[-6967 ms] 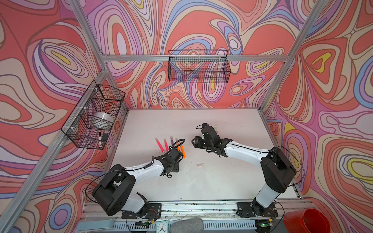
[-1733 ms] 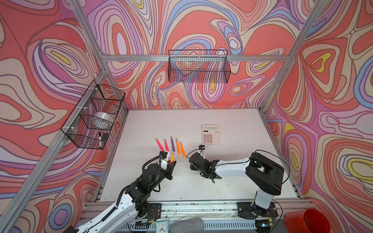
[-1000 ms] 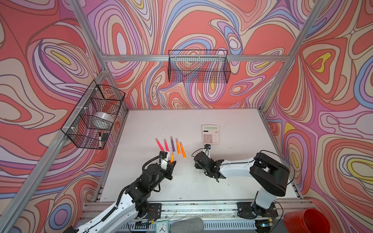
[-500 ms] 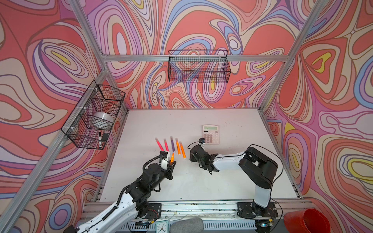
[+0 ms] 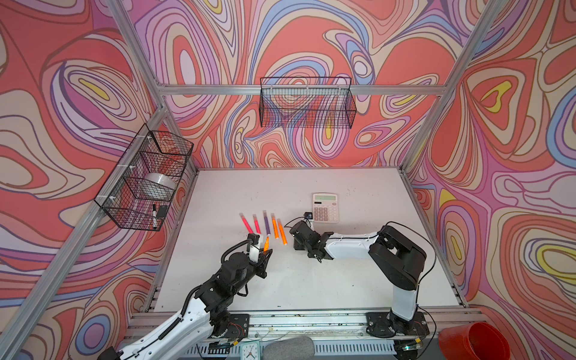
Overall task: Insert the pens into the pen caps
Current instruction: 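Lower the right gripper around the pink cap and close on it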
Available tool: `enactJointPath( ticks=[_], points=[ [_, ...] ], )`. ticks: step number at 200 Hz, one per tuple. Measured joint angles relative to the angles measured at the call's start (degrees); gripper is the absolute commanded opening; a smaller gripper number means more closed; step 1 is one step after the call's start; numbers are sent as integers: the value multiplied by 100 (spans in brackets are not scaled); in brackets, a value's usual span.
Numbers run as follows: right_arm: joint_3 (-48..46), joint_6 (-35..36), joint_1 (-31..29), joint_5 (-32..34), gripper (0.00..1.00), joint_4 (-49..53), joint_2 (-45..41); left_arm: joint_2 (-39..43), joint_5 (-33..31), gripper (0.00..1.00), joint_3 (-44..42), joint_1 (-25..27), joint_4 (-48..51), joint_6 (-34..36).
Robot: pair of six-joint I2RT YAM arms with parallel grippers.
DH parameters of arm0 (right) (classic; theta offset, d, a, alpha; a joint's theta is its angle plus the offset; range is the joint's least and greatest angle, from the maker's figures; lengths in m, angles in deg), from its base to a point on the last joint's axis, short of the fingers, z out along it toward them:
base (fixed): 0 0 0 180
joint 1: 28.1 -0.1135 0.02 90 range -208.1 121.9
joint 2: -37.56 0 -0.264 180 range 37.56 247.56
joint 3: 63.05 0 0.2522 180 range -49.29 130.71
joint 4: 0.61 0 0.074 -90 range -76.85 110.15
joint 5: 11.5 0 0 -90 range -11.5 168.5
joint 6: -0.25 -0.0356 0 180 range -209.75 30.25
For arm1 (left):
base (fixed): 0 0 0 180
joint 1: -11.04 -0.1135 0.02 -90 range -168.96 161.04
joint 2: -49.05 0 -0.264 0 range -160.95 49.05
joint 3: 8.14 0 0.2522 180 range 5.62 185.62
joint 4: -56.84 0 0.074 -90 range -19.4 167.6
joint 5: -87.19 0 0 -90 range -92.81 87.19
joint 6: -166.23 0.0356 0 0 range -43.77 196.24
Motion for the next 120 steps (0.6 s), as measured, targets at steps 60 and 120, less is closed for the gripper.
enactJointPath(
  ticks=[60, 120],
  points=[
    [142, 284, -2, -245, 56, 684, -238, 57, 2, 0, 0, 0, 0, 0],
    [459, 459, -79, -382, 51, 1117, -157, 35, 2, 0, 0, 0, 0, 0]
  ],
)
